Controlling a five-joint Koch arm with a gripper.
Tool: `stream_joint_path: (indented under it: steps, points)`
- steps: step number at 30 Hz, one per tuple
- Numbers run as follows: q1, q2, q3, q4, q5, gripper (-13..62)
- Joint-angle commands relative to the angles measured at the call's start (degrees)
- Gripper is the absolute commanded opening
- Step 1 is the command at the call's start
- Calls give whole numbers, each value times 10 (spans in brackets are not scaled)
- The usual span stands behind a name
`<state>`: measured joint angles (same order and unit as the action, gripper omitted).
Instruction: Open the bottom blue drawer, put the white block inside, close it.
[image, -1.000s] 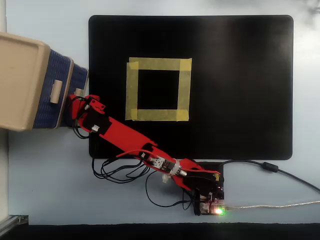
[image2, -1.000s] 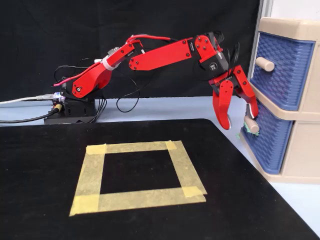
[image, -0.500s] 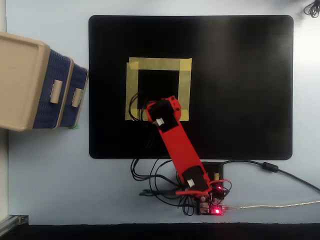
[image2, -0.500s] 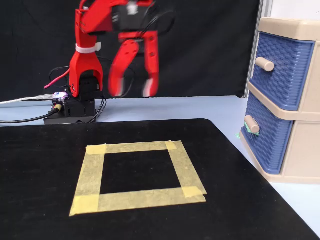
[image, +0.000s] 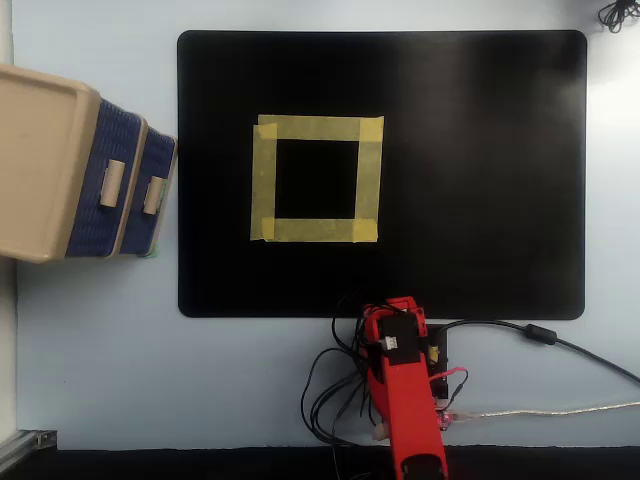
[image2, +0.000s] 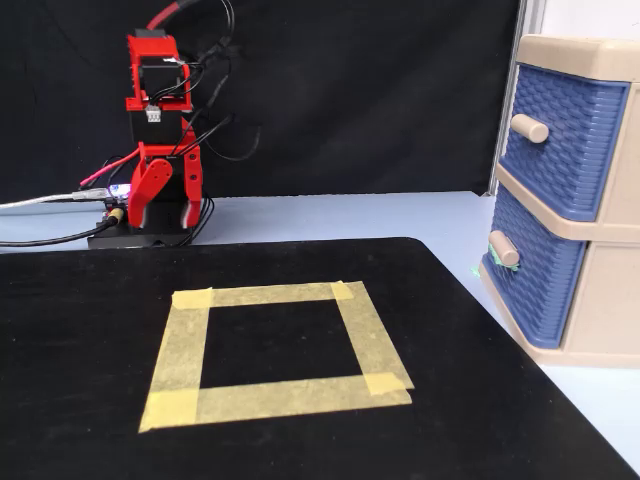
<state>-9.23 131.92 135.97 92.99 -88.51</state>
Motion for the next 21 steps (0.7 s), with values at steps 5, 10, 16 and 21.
stream_joint_path:
  steps: [5, 10, 16, 21]
  points:
    - [56, 28, 50, 27, 5, 342]
    - [61, 27, 50, 28, 5, 343]
    - [60, 27, 50, 27, 5, 345]
    - [60, 27, 50, 27, 5, 345]
